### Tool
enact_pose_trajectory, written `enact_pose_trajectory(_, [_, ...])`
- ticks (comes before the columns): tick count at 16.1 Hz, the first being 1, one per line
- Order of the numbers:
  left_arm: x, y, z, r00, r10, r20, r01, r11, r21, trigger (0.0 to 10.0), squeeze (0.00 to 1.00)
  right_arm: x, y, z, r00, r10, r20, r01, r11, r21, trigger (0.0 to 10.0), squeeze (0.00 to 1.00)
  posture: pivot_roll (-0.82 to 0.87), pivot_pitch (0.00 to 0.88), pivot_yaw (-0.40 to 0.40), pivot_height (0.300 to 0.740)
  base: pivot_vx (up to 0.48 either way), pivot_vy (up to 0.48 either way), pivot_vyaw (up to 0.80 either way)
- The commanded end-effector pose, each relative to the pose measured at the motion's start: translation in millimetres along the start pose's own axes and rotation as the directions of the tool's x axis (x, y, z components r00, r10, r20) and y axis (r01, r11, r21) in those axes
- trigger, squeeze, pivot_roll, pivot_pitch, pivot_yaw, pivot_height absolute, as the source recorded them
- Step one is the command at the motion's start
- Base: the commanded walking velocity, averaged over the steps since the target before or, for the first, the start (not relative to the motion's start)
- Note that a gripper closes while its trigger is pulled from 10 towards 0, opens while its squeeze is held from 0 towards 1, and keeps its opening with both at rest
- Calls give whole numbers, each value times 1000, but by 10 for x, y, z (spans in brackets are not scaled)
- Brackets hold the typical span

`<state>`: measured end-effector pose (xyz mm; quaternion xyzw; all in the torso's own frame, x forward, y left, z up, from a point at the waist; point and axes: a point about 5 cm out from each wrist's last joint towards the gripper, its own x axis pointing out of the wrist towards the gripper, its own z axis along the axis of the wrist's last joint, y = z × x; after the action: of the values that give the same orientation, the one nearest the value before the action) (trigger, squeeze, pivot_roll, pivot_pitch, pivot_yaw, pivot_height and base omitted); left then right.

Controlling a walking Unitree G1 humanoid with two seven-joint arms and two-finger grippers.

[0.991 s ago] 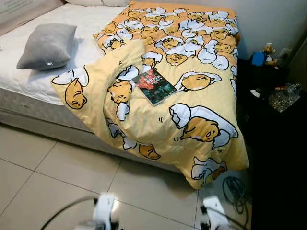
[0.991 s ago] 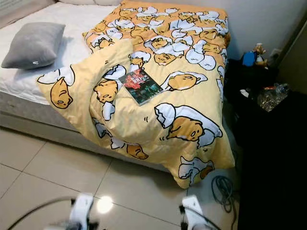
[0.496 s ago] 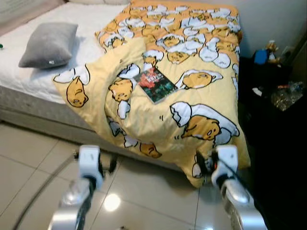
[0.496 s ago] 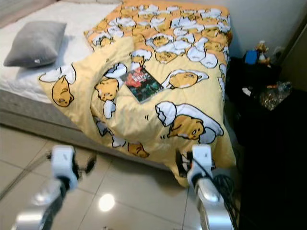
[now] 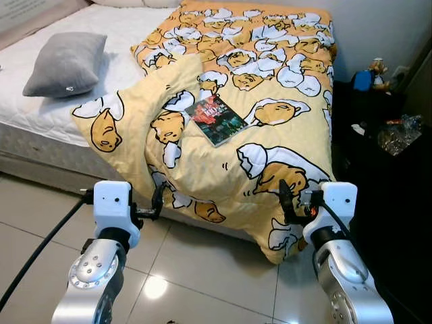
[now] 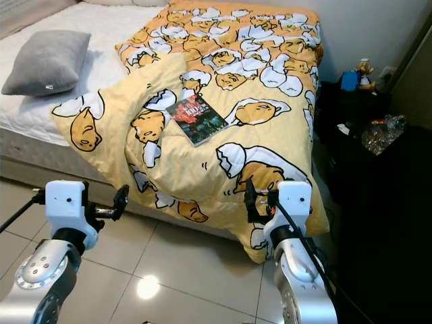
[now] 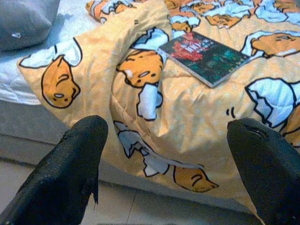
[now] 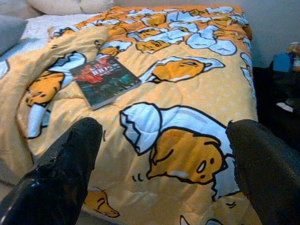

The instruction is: Clean up the room

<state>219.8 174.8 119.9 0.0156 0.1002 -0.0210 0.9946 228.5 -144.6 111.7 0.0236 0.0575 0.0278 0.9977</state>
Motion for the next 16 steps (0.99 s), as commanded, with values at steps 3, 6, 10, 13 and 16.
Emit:
enact_pose_trajectory(3, [9,3,-20,999,-13,-43,15,999,42,10000,1000,-5,20,12,1000,-7,-26,6,999,-32,10000,1000,-63,0,53,740,0,0,0])
enact_pose_trajectory(6, [30,-53,73,1000,-14,7,14,1000,0,10000,1000,-34,-166,10,996,-81,-44,81,997,-7,10000,1000,-50,0,50,740,0,0,0])
enact_pose_trajectory(10, [65,36,155,999,52,-3,-52,996,-66,10000,1000,-13,-288,5,989,-134,-56,133,991,-31,10000,0,-58,0,50,740,0,0,0])
enact_pose_trajectory(13, [124,36,203,998,52,27,-55,990,131,10000,737,55,-341,34,972,-233,21,234,969,-76,10000,0,-55,0,49,740,0,0,0])
enact_pose_trajectory(16, [160,16,286,994,46,101,-58,991,122,10000,502,53,-186,19,997,-68,-31,70,994,78,10000,0,-53,0,48,740,0,0,0])
